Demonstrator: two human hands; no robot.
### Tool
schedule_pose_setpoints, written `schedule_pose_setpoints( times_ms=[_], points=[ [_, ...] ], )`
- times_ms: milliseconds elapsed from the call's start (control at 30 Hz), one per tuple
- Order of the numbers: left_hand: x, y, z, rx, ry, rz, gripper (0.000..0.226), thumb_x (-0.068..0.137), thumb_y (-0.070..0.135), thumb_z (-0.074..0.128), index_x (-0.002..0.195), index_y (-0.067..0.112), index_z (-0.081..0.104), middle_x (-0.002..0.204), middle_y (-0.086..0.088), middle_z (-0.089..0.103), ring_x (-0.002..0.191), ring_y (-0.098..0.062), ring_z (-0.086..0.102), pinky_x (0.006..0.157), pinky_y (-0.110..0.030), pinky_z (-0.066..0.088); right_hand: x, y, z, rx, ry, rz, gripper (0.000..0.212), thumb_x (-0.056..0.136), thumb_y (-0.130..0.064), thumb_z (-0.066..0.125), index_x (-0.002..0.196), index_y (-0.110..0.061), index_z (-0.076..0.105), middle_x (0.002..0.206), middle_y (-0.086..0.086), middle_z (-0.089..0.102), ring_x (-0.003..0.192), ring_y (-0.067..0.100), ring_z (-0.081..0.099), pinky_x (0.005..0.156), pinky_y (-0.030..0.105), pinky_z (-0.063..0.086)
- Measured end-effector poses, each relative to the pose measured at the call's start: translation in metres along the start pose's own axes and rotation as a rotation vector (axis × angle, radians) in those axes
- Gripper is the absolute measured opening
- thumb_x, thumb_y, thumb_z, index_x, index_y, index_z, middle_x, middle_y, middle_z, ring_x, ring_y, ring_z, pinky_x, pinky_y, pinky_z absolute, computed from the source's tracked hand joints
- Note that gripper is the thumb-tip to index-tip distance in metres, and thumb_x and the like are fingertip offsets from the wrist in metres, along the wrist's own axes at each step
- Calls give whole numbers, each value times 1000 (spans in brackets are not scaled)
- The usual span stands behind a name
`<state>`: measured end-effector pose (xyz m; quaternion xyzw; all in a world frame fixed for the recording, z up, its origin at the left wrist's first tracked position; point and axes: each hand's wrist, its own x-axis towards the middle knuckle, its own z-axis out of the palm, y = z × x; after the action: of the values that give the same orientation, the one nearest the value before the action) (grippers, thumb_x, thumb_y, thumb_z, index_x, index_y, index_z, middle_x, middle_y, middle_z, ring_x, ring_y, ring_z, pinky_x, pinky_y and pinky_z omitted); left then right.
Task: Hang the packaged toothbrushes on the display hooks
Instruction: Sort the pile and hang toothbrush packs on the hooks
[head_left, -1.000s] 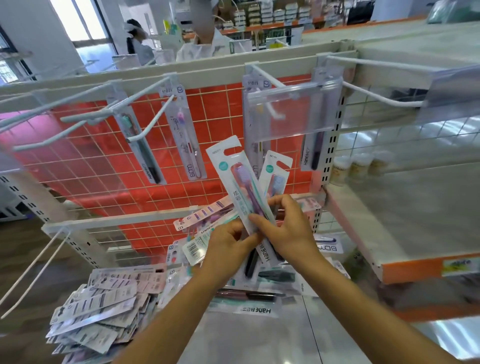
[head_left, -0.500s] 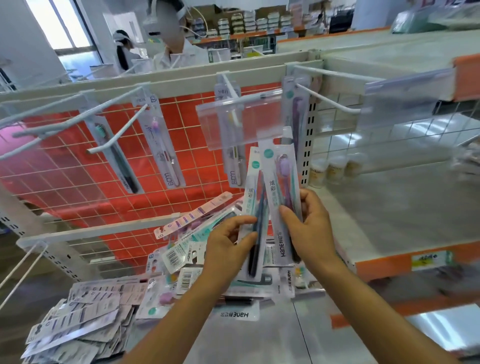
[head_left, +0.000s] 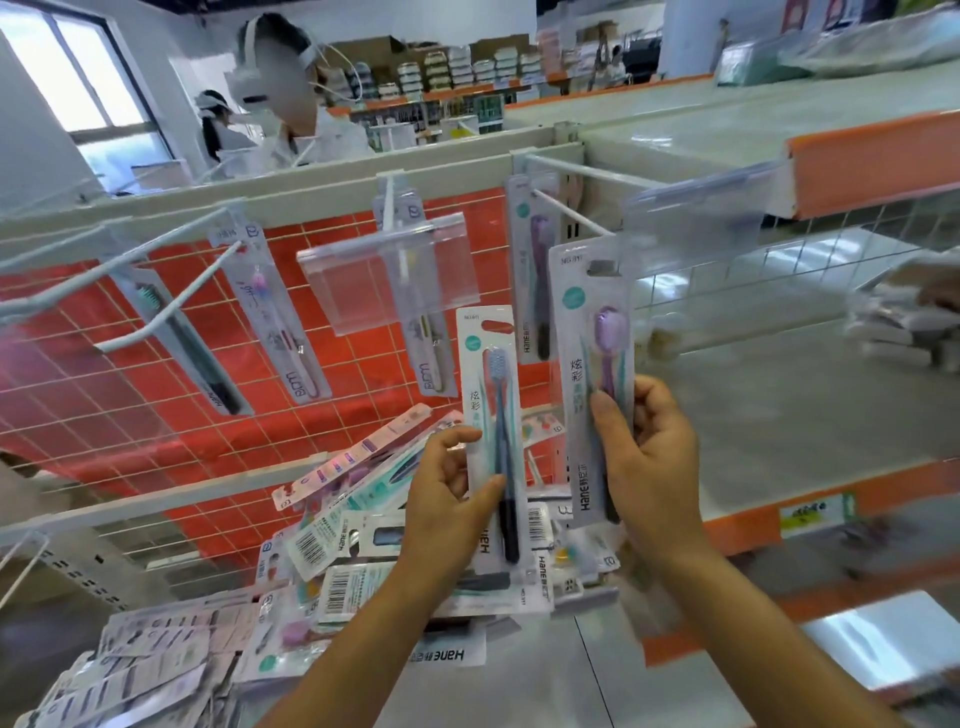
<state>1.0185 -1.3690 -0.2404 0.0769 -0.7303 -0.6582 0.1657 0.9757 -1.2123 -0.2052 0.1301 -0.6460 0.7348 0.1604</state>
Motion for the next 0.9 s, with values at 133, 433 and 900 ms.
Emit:
schedule_pose_setpoints(
  times_ms=[133,433,900],
  points=[
    [0,3,4,-31,-17,2,42,87,-11,61,109,25,53,112,-7,69,97,-17,71,86,-36,58,-1,-5,-2,-20,8,-66,11,79,-55,58,84,-46,59,81,4,65,74,36,63,64,51,57],
    [2,2,2,-64,-19,-16,43,88,-10,61,112,24,51,103,1,72,96,-17,72,83,-34,59,3,-6,-4,17,52,-57,13,86,-38,59,89,-27,55,83,3,65,73,25,66,62,38,60],
    [3,0,5,-32,-40,-31,54,87,-11,61,120,30,45,99,1,75,94,-15,72,79,-29,58,17,1,-10,-20,85,-58,3,90,-26,60,89,-26,57,75,-6,67,67,10,65,57,20,54]
  ],
)
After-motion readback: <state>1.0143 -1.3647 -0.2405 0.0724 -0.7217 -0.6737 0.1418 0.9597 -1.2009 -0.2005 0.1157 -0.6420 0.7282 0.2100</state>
